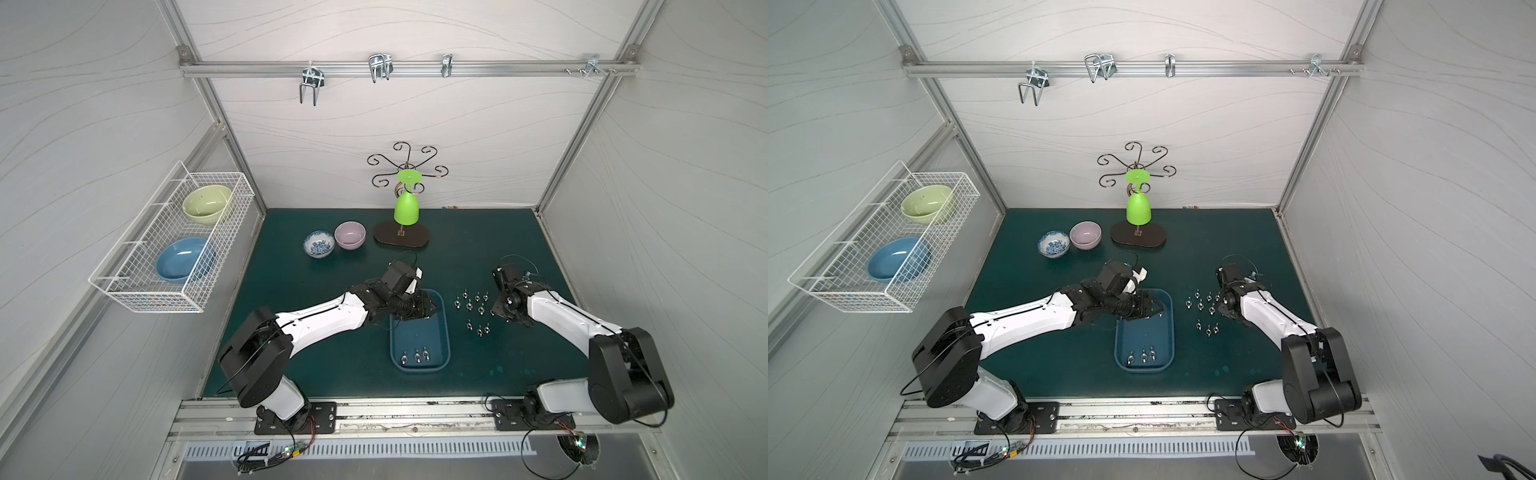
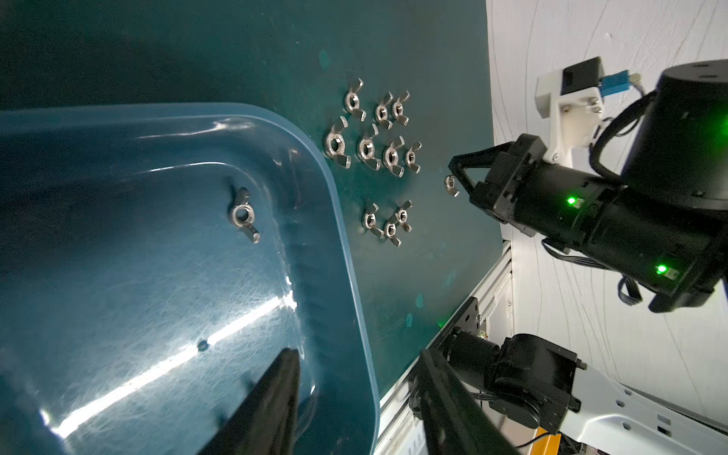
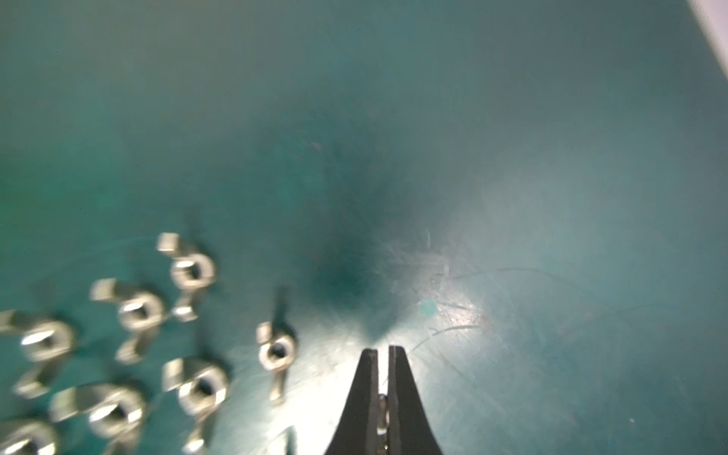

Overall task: Take out the wing nut from the storage box
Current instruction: Place the wing nut at the center of the board.

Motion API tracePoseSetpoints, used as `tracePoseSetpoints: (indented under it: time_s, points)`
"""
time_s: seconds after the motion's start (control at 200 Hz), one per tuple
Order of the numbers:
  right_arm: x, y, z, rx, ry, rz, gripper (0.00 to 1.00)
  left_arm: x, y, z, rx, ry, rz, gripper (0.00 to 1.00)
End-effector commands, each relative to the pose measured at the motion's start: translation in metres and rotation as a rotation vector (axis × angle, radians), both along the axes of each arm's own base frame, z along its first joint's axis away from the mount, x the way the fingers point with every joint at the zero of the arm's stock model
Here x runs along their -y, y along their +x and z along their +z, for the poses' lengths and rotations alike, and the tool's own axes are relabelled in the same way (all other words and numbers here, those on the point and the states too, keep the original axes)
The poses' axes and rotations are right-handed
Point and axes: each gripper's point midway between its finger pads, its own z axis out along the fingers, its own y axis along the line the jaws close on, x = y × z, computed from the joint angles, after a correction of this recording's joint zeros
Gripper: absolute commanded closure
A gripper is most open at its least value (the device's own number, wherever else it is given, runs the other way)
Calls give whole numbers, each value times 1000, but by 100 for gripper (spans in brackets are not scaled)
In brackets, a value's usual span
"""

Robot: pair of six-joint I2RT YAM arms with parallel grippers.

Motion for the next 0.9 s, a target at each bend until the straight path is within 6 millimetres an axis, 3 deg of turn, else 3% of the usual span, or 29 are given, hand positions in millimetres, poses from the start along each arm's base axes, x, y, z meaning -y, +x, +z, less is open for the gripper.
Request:
tracePoseSetpoints:
  time_s: [0.0,0.53,0.895]
  points:
    - [-4,-1,-12,-25,50,5,100,20,6,18,35,-74,-33,48]
    - [-11,5,-16,-54,38,45,100,14,2,10,36,-53,-37,48]
    - [-15,6,-17,-61,30,71,92,3,-4,4,33,-22,-28,48]
